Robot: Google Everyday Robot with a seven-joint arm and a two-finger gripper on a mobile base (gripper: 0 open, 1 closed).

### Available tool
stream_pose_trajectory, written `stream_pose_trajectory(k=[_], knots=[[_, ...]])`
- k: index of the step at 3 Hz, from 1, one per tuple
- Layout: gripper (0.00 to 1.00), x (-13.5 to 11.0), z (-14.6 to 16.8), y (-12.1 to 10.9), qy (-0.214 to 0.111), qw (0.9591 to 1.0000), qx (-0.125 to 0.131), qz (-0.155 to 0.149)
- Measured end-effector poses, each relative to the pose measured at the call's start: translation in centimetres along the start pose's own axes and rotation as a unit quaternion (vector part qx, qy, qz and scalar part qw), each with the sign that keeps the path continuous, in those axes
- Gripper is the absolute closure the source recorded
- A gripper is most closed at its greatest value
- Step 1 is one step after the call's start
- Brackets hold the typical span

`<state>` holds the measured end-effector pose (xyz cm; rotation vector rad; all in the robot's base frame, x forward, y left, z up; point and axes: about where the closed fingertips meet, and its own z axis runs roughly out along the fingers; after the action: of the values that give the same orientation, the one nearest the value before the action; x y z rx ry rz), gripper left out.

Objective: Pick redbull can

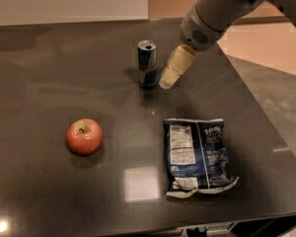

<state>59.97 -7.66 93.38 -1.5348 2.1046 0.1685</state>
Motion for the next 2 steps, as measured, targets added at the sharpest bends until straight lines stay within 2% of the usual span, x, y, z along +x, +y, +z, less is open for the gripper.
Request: stream_pose_trajectory(k=[2], knots=[[0.00, -3.3, 4.3, -2.2, -0.028, 0.9994, -0.021, 0.006]])
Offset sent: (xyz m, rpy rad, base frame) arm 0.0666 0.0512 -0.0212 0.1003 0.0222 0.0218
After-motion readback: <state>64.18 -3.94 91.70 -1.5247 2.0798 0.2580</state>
